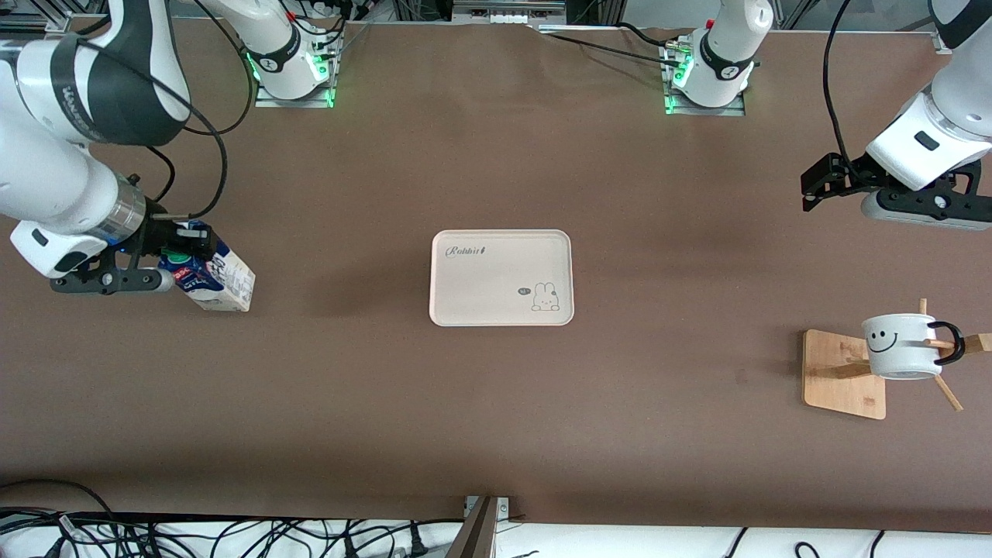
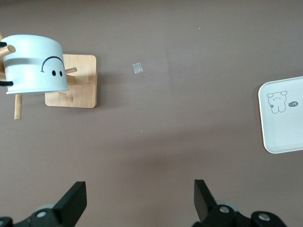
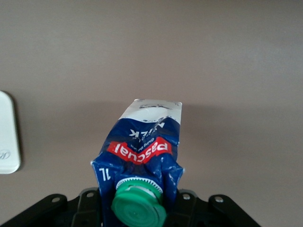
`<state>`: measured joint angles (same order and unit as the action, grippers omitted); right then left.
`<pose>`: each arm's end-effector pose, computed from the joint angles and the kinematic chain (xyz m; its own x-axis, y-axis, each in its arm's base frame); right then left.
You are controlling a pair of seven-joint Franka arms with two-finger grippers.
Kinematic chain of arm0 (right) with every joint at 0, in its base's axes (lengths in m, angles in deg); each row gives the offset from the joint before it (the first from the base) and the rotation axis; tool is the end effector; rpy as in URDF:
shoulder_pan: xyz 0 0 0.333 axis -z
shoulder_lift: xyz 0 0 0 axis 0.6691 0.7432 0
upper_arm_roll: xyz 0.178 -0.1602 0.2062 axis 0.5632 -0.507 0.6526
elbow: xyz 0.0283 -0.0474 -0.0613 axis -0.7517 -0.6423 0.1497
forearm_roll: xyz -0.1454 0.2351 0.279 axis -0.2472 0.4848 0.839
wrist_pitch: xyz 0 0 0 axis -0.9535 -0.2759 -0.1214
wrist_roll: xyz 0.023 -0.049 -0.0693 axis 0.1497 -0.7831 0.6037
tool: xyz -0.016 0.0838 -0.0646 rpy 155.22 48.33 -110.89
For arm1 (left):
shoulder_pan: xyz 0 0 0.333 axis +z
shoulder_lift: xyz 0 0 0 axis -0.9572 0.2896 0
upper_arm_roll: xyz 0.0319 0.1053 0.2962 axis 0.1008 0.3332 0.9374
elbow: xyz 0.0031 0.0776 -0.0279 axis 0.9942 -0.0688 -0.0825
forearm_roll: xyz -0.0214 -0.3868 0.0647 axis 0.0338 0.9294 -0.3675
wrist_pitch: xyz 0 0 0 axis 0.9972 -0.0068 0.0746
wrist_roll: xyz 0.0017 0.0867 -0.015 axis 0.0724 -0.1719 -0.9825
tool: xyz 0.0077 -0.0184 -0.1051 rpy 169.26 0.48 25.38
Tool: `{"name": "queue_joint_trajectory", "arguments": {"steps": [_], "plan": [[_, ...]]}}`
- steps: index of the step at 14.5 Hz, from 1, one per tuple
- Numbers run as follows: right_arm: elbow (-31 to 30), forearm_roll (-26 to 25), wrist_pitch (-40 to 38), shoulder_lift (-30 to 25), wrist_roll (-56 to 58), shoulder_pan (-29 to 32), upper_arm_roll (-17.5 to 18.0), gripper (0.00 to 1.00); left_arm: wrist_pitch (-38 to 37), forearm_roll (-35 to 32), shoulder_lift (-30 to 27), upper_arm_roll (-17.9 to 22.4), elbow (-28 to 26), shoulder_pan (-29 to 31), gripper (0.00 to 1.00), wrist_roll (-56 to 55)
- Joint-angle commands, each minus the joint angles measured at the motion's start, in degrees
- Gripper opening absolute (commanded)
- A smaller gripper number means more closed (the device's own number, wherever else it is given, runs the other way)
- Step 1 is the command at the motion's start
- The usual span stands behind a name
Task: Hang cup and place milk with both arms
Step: 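Lower the milk carton onto the table beside the right arm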
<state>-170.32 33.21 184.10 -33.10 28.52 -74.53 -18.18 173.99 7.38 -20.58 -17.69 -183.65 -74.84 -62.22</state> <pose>0.6255 0.0722 0.4917 0.9965 0.0335 -0.0769 0.0385 -0.9971 0.0651 0.5579 -0.0515 0.5903 0.9915 -0.1303 0.0076 -0.1299 -0.9907 -0.0406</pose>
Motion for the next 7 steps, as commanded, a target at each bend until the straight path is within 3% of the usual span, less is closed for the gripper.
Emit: {"name": "queue_joint_trajectory", "arguments": {"steps": [1, 4, 7], "plan": [[-3.0, 0.1, 5.0, 0.7, 1.1, 0.7, 0.0, 0.42, -1.9, -1.4, 0.7, -0.2, 1.9, -0.2, 1.00, 0.8], [-3.2, 0.1, 5.3, 0.7, 3.8, 1.8, 0.0, 0.42, -1.9, -1.3, 0.8, -0.2, 1.9, -0.2, 1.00, 0.8], [-3.1, 0.4, 5.6, 0.5, 10.6, 8.2, 2.0, 0.42, -1.9, -1.3, 0.8, -0.2, 1.9, -0.2, 1.00, 0.8]]}}
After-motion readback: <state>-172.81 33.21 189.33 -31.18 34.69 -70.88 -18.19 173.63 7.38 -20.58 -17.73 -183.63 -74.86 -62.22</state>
